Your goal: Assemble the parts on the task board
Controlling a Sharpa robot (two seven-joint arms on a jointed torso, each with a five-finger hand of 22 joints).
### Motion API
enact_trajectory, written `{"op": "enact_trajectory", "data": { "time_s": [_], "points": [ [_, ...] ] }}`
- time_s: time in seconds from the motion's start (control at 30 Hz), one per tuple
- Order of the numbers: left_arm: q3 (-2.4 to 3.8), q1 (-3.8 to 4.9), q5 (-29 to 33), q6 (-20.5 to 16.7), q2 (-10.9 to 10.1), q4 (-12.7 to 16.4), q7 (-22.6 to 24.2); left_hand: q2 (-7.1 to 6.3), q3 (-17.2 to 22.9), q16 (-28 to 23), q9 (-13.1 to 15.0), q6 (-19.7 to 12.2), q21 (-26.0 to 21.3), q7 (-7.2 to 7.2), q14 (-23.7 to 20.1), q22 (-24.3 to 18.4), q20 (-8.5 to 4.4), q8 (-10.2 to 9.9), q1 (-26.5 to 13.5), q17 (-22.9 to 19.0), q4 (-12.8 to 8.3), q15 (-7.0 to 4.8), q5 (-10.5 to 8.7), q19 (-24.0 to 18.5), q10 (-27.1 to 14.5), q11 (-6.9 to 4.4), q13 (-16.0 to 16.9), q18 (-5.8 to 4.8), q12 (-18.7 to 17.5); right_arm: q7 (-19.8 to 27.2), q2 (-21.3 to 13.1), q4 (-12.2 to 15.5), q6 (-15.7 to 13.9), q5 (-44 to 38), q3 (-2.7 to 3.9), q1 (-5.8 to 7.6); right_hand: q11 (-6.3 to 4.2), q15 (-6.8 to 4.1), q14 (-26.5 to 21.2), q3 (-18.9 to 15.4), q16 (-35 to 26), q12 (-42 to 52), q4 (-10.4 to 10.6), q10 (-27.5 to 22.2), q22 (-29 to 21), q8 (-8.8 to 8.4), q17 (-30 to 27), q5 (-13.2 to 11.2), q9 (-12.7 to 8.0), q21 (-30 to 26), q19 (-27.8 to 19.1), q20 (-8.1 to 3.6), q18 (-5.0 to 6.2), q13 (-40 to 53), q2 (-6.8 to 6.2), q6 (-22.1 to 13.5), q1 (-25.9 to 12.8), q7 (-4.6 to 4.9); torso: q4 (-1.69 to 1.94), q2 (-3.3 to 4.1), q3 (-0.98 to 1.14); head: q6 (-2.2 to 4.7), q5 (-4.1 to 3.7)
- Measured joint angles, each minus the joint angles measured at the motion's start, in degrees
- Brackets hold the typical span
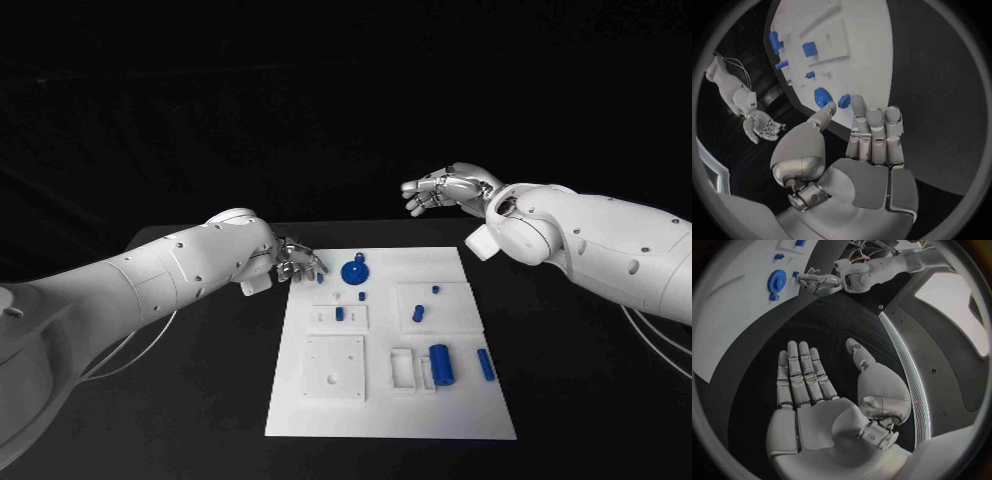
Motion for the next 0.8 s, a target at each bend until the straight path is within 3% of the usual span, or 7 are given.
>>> {"op": "enact_trajectory", "data": {
  "time_s": [0.43, 0.63, 0.8],
  "points": [
    [0.04, -0.06, 0.8, 0.5, 0.2, -0.7, 0.6, 1.21, -0.2, 0.2, -0.2, 0.0, 0.0, -0.01, 0.0, 0.1, 0.00, -0.5, 0.8, -0.1, -0.7, 0.01, 0.00, 0.0, 0.0, 0.00, 0.0, 0.00, 0.0, 0.0, 0.0, 0.0, 0.0, 0.0, 0.00, 0.00, 0.00, 0.00, 0.0, -0.2, 0.0, 0.0, 0.2, 0.0, 0.0, 0.00, 0.0, 0.0, -0.1, 0.0, 0.0, 0.00, 0.00, 0.0, 0.00, 0.0, 0.0, 0.00, 0.07, 0.00, 0.02, -0.37, -0.18],
    [0.03, -0.05, 1.1, 0.7, 0.2, -0.4, 0.6, 3.59, 0.2, 0.2, -0.5, 0.6, 0.0, 0.00, 0.0, 0.4, 0.00, -0.5, 2.6, -0.1, -2.3, 0.06, 0.17, 0.0, 0.0, 0.00, 0.0, 0.00, 0.0, 0.0, 0.1, 0.0, 0.0, 0.0, 0.00, 0.00, 0.00, 0.00, 0.0, -0.2, 0.0, 0.0, 0.2, 0.0, 0.0, 0.00, 0.0, 0.0, 0.0, 0.0, 0.0, 0.00, 0.00, 0.0, 0.00, 0.0, 0.0, -0.01, 0.07, -0.02, 0.02, -0.47, -0.09],
    [0.01, -0.07, 1.2, 1.0, 0.3, -0.3, 0.7, 4.11, 0.2, 0.2, -0.2, 0.6, 0.0, 0.00, -0.1, 0.4, 0.00, -0.3, 3.1, -0.1, -2.3, -0.10, 0.34, 0.0, 0.0, 0.00, 0.0, 0.00, 0.0, 0.0, 0.1, 0.0, 0.0, 0.1, 0.00, 0.00, 0.00, 0.00, 0.0, -0.2, 0.0, 0.0, 0.2, 0.0, 0.0, 0.00, 0.0, 0.0, 0.0, 0.0, 0.0, 0.00, 0.00, 0.0, 0.00, 0.0, 0.0, -0.01, 0.03, -0.01, 0.02, -0.57, -0.06]
  ]
}}
